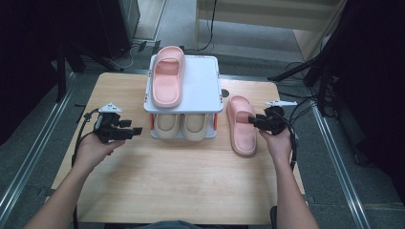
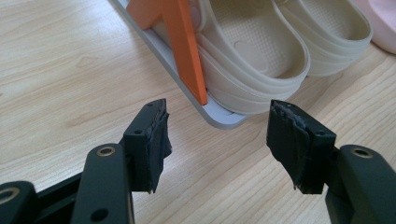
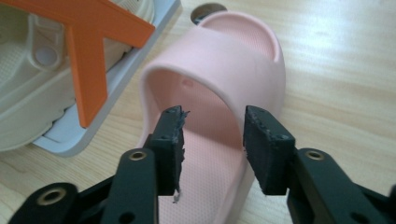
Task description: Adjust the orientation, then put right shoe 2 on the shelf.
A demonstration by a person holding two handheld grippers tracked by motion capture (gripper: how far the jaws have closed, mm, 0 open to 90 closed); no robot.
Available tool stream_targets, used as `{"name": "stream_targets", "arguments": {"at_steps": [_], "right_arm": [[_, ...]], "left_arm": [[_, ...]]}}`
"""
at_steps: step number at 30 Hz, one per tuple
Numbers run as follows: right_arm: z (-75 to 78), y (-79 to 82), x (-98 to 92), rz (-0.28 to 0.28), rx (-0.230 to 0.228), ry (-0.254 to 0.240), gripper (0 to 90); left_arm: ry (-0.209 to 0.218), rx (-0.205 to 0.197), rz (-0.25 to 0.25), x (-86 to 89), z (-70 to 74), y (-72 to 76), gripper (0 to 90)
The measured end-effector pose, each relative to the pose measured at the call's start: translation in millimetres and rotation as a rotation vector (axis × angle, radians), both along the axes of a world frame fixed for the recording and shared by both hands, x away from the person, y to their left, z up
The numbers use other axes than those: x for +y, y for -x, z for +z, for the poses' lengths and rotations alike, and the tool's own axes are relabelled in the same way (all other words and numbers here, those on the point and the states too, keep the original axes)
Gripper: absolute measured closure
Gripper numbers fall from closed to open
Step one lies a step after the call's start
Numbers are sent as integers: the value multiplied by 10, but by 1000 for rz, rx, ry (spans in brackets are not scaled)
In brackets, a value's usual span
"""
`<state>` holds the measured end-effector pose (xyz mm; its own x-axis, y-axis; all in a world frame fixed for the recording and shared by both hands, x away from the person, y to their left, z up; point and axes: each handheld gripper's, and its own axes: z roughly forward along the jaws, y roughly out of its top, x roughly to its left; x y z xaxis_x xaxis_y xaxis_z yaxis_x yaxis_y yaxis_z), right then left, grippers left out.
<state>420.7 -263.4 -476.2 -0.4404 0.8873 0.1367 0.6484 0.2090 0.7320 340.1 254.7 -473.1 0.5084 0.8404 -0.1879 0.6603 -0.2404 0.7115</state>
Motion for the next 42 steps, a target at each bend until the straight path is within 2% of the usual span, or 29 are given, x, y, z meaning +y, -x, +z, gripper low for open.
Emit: {"name": "stream_targets", "arguments": {"at_steps": [4,13,20,30,36,42], "right_arm": [[-91,-46,-74,-16,49,4,553],[-241,-145,-136,-26,100,2,509],[-275,-181,-156,-37,107,-16,507],[-305,-211,-165,-47,100,-3,506],[-315,-247,-155,-53,90,-4,509],[-344,-332,-97,-55,101,3,514]], "left_arm": [[-3,-6,-3,1,9,5,388],[-9,8,-2,19,-15,5,388],[-7,16,5,44,-14,17,385],[-15,18,3,49,-28,30,385],[-10,17,15,75,-36,63,384],[-7,24,32,131,-55,117,384]]}}
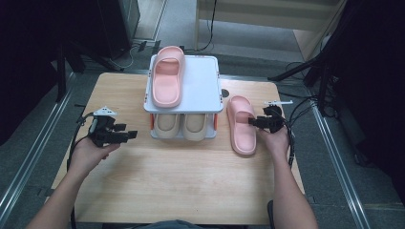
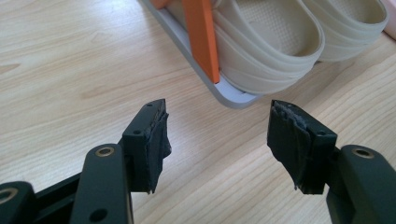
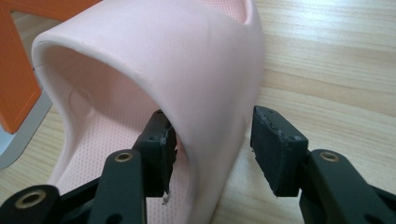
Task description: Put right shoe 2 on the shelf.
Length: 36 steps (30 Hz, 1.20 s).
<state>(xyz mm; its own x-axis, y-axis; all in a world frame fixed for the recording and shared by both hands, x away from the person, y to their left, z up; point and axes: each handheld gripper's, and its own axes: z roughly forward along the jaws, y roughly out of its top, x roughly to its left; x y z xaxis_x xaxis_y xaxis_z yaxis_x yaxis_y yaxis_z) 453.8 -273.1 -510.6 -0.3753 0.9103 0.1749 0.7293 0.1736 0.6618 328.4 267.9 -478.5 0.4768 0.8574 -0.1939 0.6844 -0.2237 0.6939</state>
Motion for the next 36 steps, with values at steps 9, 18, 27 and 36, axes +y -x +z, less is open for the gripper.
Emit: {"name": "stream_targets", "arguments": {"at_steps": [9,18,27,36], "right_arm": [[-20,-83,63,4,3,30,555],[-29,-100,20,-14,17,6,611],[-25,-119,44,-23,-31,46,708],[17,-119,58,-39,-22,55,798]], "left_arm": [[-1,3,20,69,-10,71,383],[2,5,24,75,-21,74,383],[-1,6,21,74,-22,73,383],[-3,10,19,82,-30,64,383]]}}
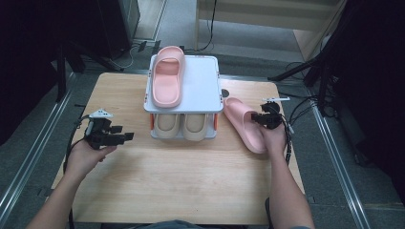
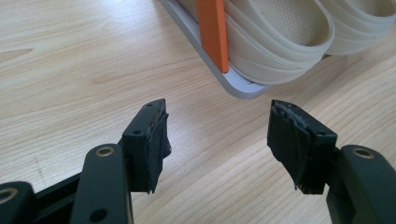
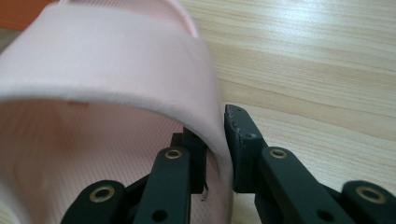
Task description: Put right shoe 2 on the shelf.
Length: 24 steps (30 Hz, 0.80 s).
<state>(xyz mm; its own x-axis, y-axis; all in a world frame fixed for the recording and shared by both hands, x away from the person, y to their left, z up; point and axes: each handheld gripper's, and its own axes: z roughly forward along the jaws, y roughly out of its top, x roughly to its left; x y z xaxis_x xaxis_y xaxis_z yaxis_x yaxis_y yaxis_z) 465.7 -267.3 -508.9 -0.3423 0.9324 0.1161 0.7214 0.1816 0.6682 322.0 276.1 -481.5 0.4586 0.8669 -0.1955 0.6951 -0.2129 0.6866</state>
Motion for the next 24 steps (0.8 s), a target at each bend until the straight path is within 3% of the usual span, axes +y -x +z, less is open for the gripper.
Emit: {"name": "stream_targets", "arguments": {"at_steps": [5,12,16,24], "right_arm": [[55,3,28,-5,14,18,812],[171,48,26,-27,9,-15,814],[241,57,61,-20,-7,29,814],[439,112,40,-37,-10,-8,815]], "left_arm": [[5,-2,2,-8,-5,4,383],[8,3,-9,-37,-12,-14,383],[8,8,-19,-56,-20,-32,383],[33,20,-31,-83,-18,-86,383]]}}
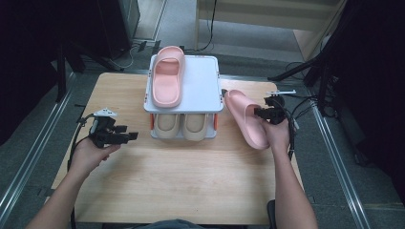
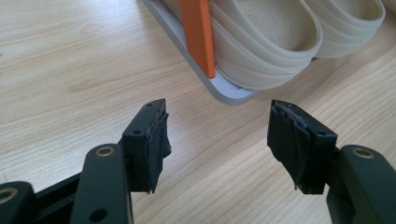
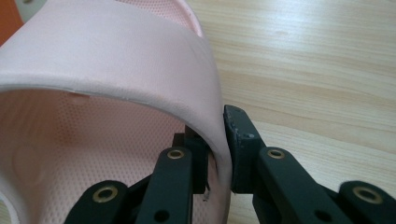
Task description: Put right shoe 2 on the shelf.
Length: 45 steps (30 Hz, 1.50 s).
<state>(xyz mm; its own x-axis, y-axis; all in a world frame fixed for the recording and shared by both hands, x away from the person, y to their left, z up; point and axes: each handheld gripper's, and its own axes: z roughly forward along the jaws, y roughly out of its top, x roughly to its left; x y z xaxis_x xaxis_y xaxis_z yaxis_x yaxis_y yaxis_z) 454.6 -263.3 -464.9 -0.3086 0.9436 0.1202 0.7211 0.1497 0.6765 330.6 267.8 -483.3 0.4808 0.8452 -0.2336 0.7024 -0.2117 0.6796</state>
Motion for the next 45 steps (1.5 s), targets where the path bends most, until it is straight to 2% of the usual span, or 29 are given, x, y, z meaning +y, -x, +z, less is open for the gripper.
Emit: {"name": "stream_targets", "arguments": {"at_steps": [3,4,5,7,8,16,17,19,22,23,26,27,33,45], "right_arm": [[50,13,-50,-11,10,-45,815],[50,13,-50,-11,10,-45,815],[101,28,-78,-20,19,-74,815],[159,44,-91,-27,19,-91,814],[159,44,-91,-27,19,-91,814],[552,12,-77,-51,4,-81,808],[552,12,-77,-51,4,-81,808],[704,-13,-43,-54,-6,-68,806],[782,-28,-16,-51,-16,-61,805],[875,-52,20,-49,-20,-65,802],[943,-73,52,-42,-23,-72,800],[1023,-103,105,-36,-25,-73,800],[1176,-203,312,-11,-33,-60,793],[1278,-462,792,33,-15,-58,785]], "left_arm": [[5,4,-5,-12,4,-17,383],[5,4,-5,-12,4,-17,384],[10,-4,-3,-25,0,-26,384],[4,2,-10,-39,5,-44,385],[4,2,-10,-39,5,-44,385],[10,5,-19,-85,19,-110,386],[10,5,-19,-85,19,-110,386],[10,7,-21,-93,23,-123,386],[14,8,-21,-102,23,-140,387],[12,11,-26,-105,22,-151,387],[12,13,-30,-111,19,-156,387],[6,11,-33,-113,17,-159,389],[13,9,-32,-127,11,-159,389],[13,15,-50,-156,9,-156,389]]}}
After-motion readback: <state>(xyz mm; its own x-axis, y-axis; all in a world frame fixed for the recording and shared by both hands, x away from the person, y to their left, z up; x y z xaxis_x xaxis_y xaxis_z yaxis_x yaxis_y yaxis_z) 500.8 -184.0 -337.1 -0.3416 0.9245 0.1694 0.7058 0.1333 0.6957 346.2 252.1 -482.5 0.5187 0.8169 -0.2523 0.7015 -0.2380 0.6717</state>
